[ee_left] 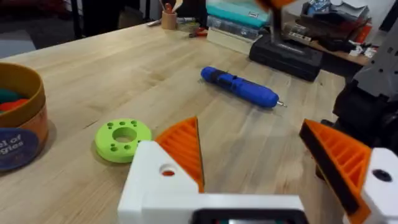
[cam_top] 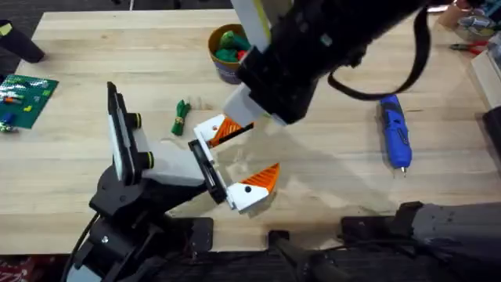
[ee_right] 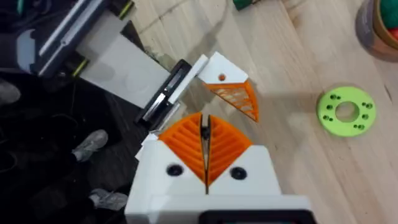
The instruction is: Pick up the gripper from the table and insert it into the empty holder that is missing its gripper. Then pick up a screw, insert it into the mounting hole, and use the screwdriver to tighten it. Finally, clean up the table by picking up the vegetable and placing it into the bucket.
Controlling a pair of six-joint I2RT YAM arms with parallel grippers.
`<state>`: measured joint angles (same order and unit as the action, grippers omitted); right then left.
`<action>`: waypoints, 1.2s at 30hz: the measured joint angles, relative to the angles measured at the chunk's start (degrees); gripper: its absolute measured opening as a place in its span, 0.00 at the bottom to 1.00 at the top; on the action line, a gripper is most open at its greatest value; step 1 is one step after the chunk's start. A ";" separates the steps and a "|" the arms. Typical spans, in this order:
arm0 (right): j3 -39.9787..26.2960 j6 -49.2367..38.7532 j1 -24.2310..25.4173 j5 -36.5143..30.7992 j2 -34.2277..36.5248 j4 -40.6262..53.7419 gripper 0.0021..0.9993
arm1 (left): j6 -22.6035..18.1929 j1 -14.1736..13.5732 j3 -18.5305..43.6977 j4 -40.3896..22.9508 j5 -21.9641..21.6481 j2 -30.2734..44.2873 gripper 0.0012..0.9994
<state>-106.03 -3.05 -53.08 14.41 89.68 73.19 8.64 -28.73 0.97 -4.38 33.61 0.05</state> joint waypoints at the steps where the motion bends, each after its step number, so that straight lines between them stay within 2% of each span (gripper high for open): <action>1: 0.97 0.17 0.00 -0.15 -0.33 -0.45 0.01 | 0.00 0.00 0.00 0.00 0.00 -0.01 0.99; 12: 14.72 2.13 1.21 -0.65 -1.39 -6.26 0.01 | 0.00 0.00 0.00 0.01 0.01 0.00 0.99; 15: 17.35 2.67 1.63 0.28 -1.37 -10.50 0.01 | 0.00 0.00 0.00 0.02 0.00 -0.01 0.99; 21: 17.73 2.83 1.66 6.59 -1.34 -21.56 0.01 | 0.00 0.00 0.00 0.01 0.00 -0.01 0.99; 36: 17.73 2.59 1.66 9.46 -1.01 -24.02 0.01 | 0.00 0.00 0.00 0.02 0.00 -0.01 0.99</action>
<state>-88.29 -0.46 -51.42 23.88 88.67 49.17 8.64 -28.73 0.97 -4.36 33.61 0.04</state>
